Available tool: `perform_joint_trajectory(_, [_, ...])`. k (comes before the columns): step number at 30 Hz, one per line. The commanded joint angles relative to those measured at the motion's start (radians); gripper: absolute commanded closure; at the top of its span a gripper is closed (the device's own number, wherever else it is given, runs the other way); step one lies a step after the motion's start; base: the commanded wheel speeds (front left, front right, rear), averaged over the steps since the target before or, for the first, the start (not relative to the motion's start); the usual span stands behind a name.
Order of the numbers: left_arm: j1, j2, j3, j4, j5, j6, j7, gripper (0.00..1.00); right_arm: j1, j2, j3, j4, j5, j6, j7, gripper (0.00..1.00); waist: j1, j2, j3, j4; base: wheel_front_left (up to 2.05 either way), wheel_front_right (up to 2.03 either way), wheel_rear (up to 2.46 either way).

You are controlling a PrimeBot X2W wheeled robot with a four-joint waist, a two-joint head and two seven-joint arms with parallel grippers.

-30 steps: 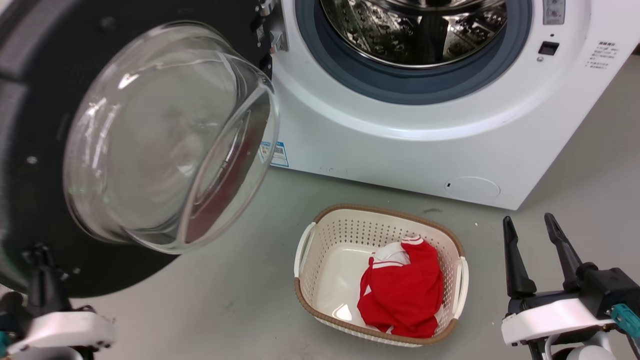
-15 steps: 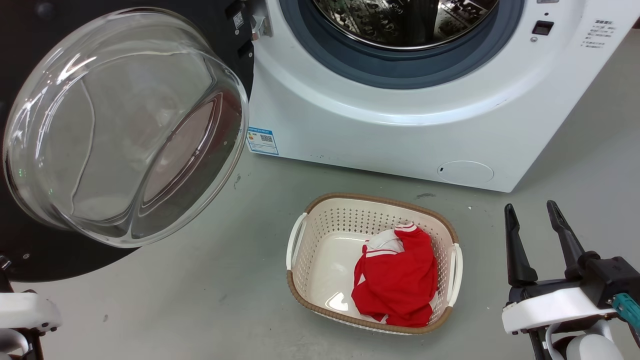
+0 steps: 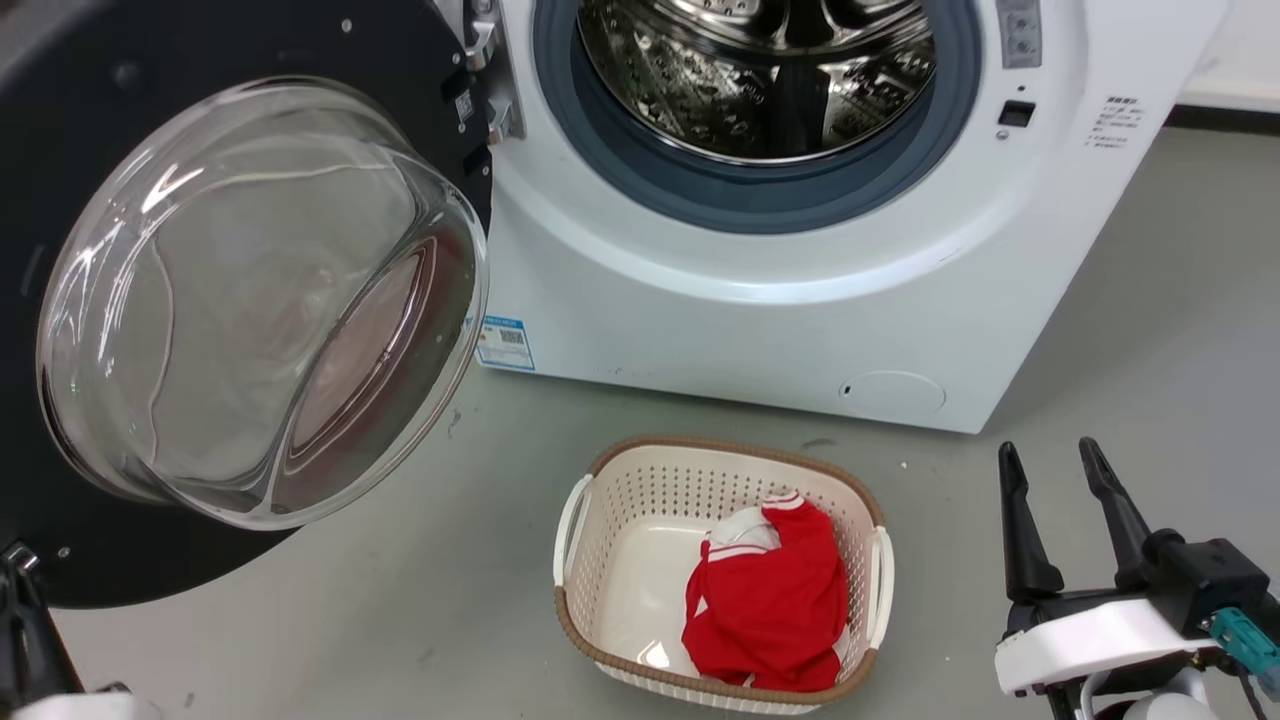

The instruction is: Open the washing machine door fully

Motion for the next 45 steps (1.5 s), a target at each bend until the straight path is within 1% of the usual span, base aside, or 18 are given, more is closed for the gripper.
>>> perform_joint_trajectory(1, [0.022, -0.011, -0.003, -0.021, 0.008, -0.003, -0.002, 1.00, 0.008, 0.002, 0.002, 0.001, 0.002, 0.000, -0.005, 0.00, 0.0000, 0.0000, -0.023, -0.012, 0.00, 0.00, 0.00])
perform_joint_trajectory(3, [0.063, -0.050, -0.022, -0.064, 0.022, -0.003, -0.002, 1.00, 0.020, 0.002, 0.001, 0.004, 0.007, 0.000, -0.006, 0.00, 0.0000, 0.0000, -0.038, -0.017, 0.00, 0.00, 0.00])
perform_joint_trajectory(8, [0.132, -0.109, -0.088, -0.136, 0.053, -0.014, -0.002, 1.00, 0.040, 0.002, 0.008, 0.011, 0.009, 0.000, -0.007, 0.00, 0.0000, 0.0000, -0.074, -0.027, 0.00, 0.00, 0.00])
perform_joint_trajectory(9, [0.143, -0.116, -0.103, -0.145, 0.058, -0.015, -0.002, 0.86, 0.044, 0.002, 0.011, 0.012, 0.008, 0.000, -0.007, 0.00, 0.0000, 0.0000, -0.080, -0.030, 0.00, 0.00, 0.00])
perform_joint_trajectory(10, [0.149, -0.122, -0.118, -0.155, 0.063, -0.014, -0.002, 0.61, 0.047, 0.002, 0.013, 0.011, 0.009, 0.000, -0.007, 0.00, 0.0000, 0.0000, -0.085, -0.033, 0.00, 0.00, 0.00])
perform_joint_trajectory(11, [0.156, -0.129, -0.134, -0.159, 0.060, -0.017, -0.002, 0.31, 0.050, 0.002, 0.015, 0.011, 0.011, 0.000, -0.007, 0.00, 0.0000, 0.0000, -0.088, -0.036, 0.00, 0.00, 0.00])
perform_joint_trajectory(12, [0.164, -0.135, -0.150, -0.156, 0.056, -0.018, -0.002, 0.08, 0.053, 0.002, 0.017, 0.011, 0.012, 0.000, -0.007, 0.00, 0.0000, 0.0000, -0.092, -0.040, 0.00, 0.00, 0.00])
perform_joint_trajectory(13, [0.164, -0.138, -0.167, -0.158, 0.056, -0.022, -0.002, 0.00, 0.056, 0.002, 0.018, 0.011, 0.013, 0.000, -0.007, 0.00, 0.0000, 0.0000, -0.095, -0.043, 0.00, 0.00, 0.00])
perform_joint_trajectory(15, [0.162, -0.140, -0.203, -0.163, 0.064, -0.023, -0.002, 0.00, 0.057, 0.002, 0.022, 0.012, 0.013, 0.000, -0.007, 0.00, 0.0000, 0.0000, -0.100, -0.053, 0.00, 0.00, 0.00])
perform_joint_trajectory(16, [0.153, -0.144, -0.237, -0.165, 0.075, -0.027, -0.002, 0.00, 0.057, 0.002, 0.025, 0.011, 0.014, 0.000, -0.008, 0.00, 0.0000, 0.0000, -0.104, -0.064, 0.00, 0.00, 0.00])
perform_joint_trajectory(19, [0.126, -0.146, -0.278, -0.167, 0.084, -0.034, -0.002, 0.00, 0.056, 0.002, 0.027, 0.008, 0.010, 0.000, -0.008, 0.00, 0.0000, 0.0000, -0.108, -0.084, 0.00, 0.00, 0.00])
perform_joint_trajectory(24, [0.061, -0.146, -0.324, -0.149, 0.095, -0.065, -0.002, 0.00, 0.054, 0.002, 0.025, 0.002, -0.003, 0.000, -0.004, 0.00, 0.0000, 0.0000, -0.111, -0.128, 0.00, 0.00, 0.00])
perform_joint_trajectory(29, [-0.001, -0.144, -0.356, -0.133, 0.117, -0.076, -0.002, 0.00, 0.055, 0.002, 0.012, -0.013, -0.014, 0.000, 0.005, 0.00, 0.0000, 0.0000, -0.113, -0.173, 0.00, 0.00, 0.00])
perform_joint_trajectory(35, [-0.029, -0.142, -0.367, -0.124, 0.139, -0.062, -0.002, 0.00, 0.065, 0.002, 0.009, -0.044, -0.040, 0.000, 0.021, 0.00, 0.0000, 0.0000, -0.114, -0.210, 0.00, 0.00, 0.00])
perform_joint_trajectory(42, [-0.014, -0.138, -0.359, -0.103, 0.148, -0.042, -0.002, 0.00, 0.084, 0.002, 0.022, -0.065, -0.046, 0.000, 0.042, 0.00, 0.0000, 0.0000, -0.110, -0.221, 0.00, 0.00, 0.00])
perform_joint_trajectory(45, [-0.012, -0.134, -0.354, -0.098, 0.145, -0.041, -0.002, 0.00, 0.086, 0.002, 0.025, -0.068, -0.044, 0.000, 0.043, 0.00, 0.0000, 0.0000, -0.108, -0.221, 0.00, 0.00, 0.00])
